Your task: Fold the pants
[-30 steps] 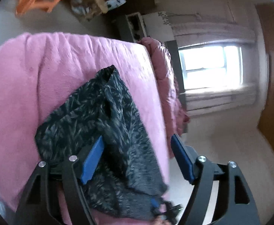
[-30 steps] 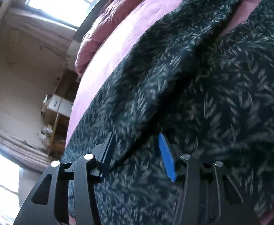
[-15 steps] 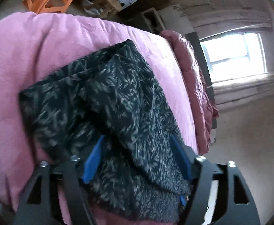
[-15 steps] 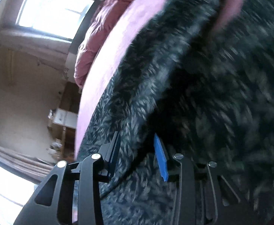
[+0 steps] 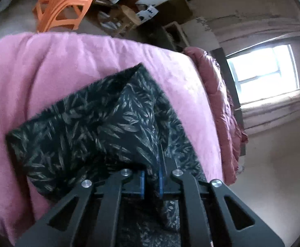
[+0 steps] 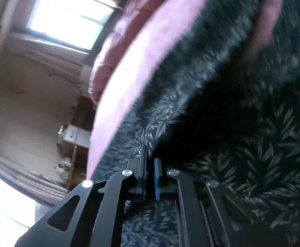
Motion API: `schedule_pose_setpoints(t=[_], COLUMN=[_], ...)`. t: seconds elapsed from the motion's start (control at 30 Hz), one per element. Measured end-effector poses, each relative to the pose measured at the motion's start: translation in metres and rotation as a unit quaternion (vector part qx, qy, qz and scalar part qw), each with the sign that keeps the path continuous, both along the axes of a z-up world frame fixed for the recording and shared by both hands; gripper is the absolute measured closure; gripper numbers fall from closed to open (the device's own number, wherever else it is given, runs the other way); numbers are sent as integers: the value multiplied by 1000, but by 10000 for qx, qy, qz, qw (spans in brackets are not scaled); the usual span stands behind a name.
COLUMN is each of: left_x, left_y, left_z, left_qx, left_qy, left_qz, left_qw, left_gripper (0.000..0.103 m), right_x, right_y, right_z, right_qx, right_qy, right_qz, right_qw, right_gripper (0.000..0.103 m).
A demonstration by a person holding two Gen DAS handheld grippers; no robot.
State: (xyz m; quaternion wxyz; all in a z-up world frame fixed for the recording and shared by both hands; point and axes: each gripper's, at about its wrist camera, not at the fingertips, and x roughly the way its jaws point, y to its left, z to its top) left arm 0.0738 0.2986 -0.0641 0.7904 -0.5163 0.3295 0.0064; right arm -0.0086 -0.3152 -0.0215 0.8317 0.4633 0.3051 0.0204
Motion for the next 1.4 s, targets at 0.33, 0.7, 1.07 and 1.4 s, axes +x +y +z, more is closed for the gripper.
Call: schedule_pose_setpoints(t=[0.33,0.7,1.07,1.4], left_x=[-46,-49,-42,-80], left_y=[19,11,6,6], left_z=[37,1,19,79], left_qx=[232,917,2053,3105], left_qy=[-348,527,820,342], left_qz=[-537,-661,-598,837], left_qw=[9977,9922,9734,9463], left_gripper=[95,95,85,40], right_x=[-74,-78,-78,-79], right_y=[4,1,5,1], right_z=[39,-17,-19,-14], right_qx=[-194,178,-131,-186], right_qy=[-849,611,758,826], right_qz=[149,84,123,-105], right_qw=[9961,9979,9970,9964], right_gripper=[98,98,98,70])
